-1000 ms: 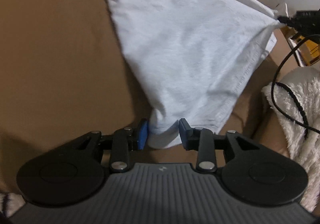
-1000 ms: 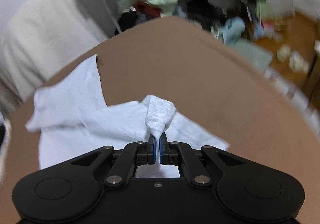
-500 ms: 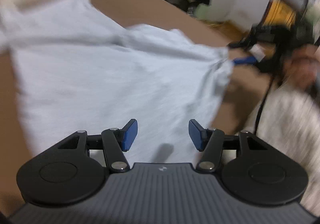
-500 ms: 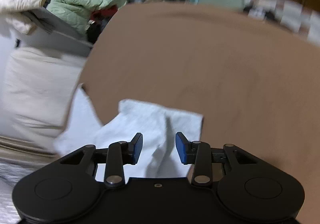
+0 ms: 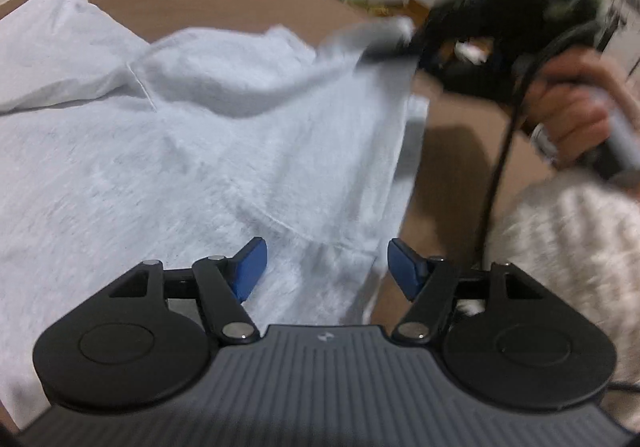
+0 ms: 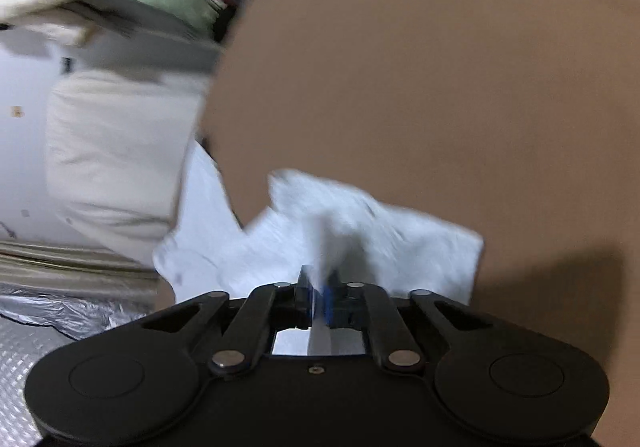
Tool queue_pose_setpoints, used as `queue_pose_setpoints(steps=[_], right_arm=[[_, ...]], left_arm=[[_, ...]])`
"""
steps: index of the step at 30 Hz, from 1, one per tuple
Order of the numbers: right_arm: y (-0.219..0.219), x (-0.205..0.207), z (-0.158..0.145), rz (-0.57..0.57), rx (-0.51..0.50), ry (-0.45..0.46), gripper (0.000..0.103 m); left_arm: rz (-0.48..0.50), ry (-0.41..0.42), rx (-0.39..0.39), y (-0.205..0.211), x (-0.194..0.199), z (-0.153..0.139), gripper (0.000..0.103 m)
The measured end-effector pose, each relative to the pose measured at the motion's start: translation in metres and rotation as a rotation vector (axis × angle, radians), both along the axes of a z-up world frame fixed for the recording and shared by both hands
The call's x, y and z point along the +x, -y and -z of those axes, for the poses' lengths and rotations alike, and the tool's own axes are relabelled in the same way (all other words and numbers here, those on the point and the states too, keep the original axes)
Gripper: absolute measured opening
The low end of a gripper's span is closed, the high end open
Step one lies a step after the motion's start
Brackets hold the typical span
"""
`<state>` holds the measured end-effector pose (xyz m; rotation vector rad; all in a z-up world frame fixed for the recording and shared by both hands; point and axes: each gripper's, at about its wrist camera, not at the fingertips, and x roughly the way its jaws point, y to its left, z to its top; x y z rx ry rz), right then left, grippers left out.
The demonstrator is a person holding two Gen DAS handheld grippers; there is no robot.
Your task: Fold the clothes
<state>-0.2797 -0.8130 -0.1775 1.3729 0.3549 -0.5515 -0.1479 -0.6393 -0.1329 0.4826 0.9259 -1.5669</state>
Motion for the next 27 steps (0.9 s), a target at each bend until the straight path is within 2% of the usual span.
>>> queue_pose_setpoints(steps=[1,2,3,4,7,8,10,14,16,18,19,20,22,23,24,25,27], right_arm=[[-0.004,-0.003,-0.009,0.008,-0.048,0.005,0.005],[-0.008,-0.003,-0.015,0.010,-0.082,-0.006,0.005],[-0.012,-0.002,-0.021,0.007,-0.116,-0.023,0.005],[-0.015,-0.002,-0.028,0.003,-0.150,-0.040,0.005],[-0.032,0.000,-0.051,-0.013,-0.257,-0.125,0.004],[-0.035,-0.001,-0.058,-0.009,-0.285,-0.159,0.003],[-0.041,-0.005,-0.062,-0.005,-0.312,-0.208,0.003],[-0.026,-0.025,-0.052,0.022,-0.248,-0.273,0.003],[-0.015,-0.019,-0.040,-0.022,-0.195,-0.314,0.003],[-0.004,-0.014,-0.024,-0.100,-0.118,-0.411,0.007],[-0.001,-0.014,-0.022,-0.085,-0.117,-0.478,0.008],[0.003,-0.014,-0.020,-0.068,-0.118,-0.547,0.016],[-0.001,-0.029,-0.037,0.067,-0.201,-0.556,0.021],[-0.005,-0.035,-0.048,0.123,-0.252,-0.557,0.024],[-0.009,-0.041,-0.058,0.177,-0.304,-0.556,0.035],[-0.010,-0.041,-0.066,0.170,-0.326,-0.538,0.038],[-0.013,-0.042,-0.082,0.150,-0.368,-0.501,0.039]], left_arm=[[0.003,0.008,0.005,0.001,-0.001,0.001,0.062],[0.006,0.016,0.010,0.001,-0.001,0.002,0.042],[0.007,-0.002,0.012,0.001,0.000,0.000,0.013],[0.000,-0.050,0.034,0.000,0.005,-0.001,0.011],[-0.053,-0.205,0.109,0.001,0.022,-0.007,0.011],[-0.062,-0.232,0.138,0.002,0.024,-0.009,0.011],[-0.045,-0.247,0.147,0.004,0.022,-0.014,0.011],[-0.025,-0.247,0.215,0.014,0.014,0.002,0.011],[-0.043,-0.232,0.273,0.018,0.013,0.020,0.011],[-0.067,-0.250,0.263,0.016,0.017,0.032,0.012],[-0.076,-0.275,0.256,0.014,0.020,0.033,0.012],[-0.084,-0.299,0.249,0.012,0.024,0.034,0.012],[-0.093,-0.335,0.246,0.008,0.033,0.031,0.017],[-0.096,-0.339,0.254,0.005,0.038,0.029,0.026],[-0.096,-0.335,0.267,0.004,0.044,0.025,0.037],[-0.094,-0.309,0.254,0.000,0.048,0.016,0.042],[-0.107,-0.224,0.200,-0.008,0.053,-0.004,0.062]])
